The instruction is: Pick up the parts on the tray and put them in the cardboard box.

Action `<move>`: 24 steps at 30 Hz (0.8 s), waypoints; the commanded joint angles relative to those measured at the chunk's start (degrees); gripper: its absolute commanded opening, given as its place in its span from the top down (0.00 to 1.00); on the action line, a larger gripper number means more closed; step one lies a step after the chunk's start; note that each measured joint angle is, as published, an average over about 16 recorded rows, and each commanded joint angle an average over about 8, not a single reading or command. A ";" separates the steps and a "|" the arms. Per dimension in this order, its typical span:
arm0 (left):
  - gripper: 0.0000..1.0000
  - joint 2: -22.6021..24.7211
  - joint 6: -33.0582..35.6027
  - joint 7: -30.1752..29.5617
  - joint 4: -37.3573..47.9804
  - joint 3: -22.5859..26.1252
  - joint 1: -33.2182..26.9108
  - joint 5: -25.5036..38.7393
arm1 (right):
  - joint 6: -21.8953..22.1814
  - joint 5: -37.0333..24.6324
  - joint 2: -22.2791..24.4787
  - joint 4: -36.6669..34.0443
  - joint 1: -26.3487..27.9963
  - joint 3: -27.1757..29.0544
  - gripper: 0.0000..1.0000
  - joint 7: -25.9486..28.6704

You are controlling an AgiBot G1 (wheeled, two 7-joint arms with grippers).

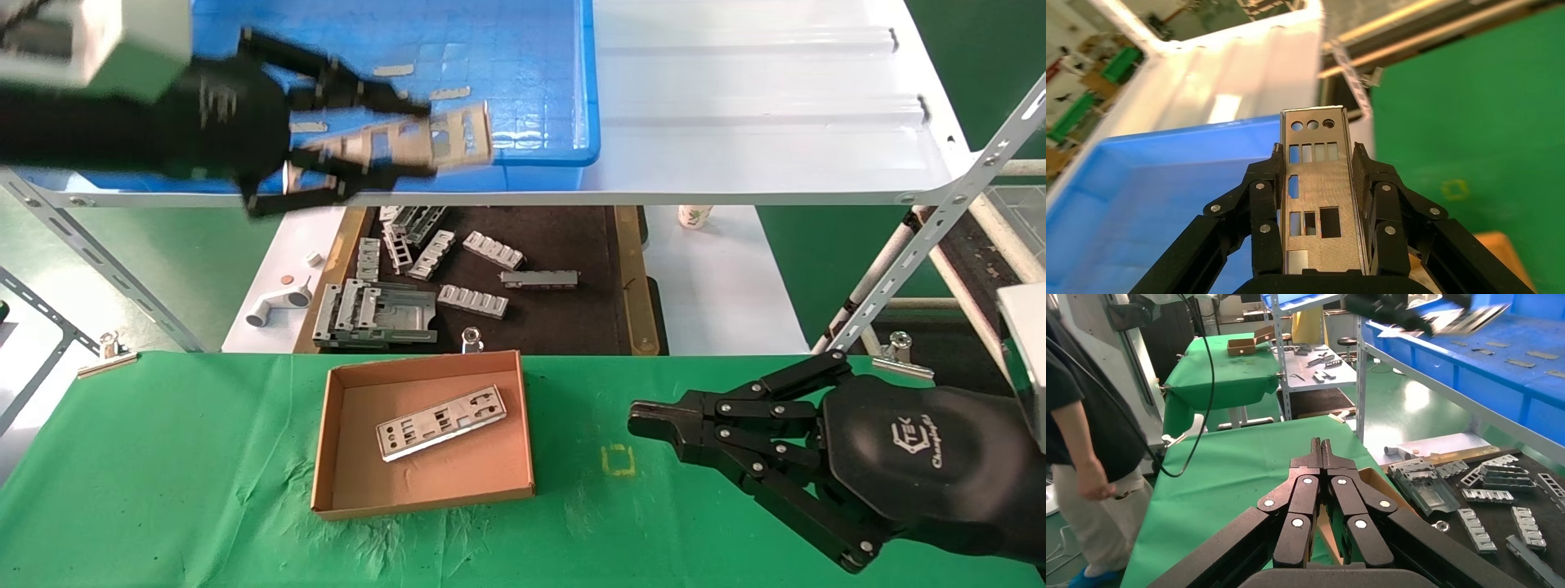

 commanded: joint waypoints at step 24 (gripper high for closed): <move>1.00 -5.65 -25.29 -21.25 -29.15 10.64 25.89 5.59 | 0.00 0.00 0.00 0.00 0.00 0.00 1.00 0.00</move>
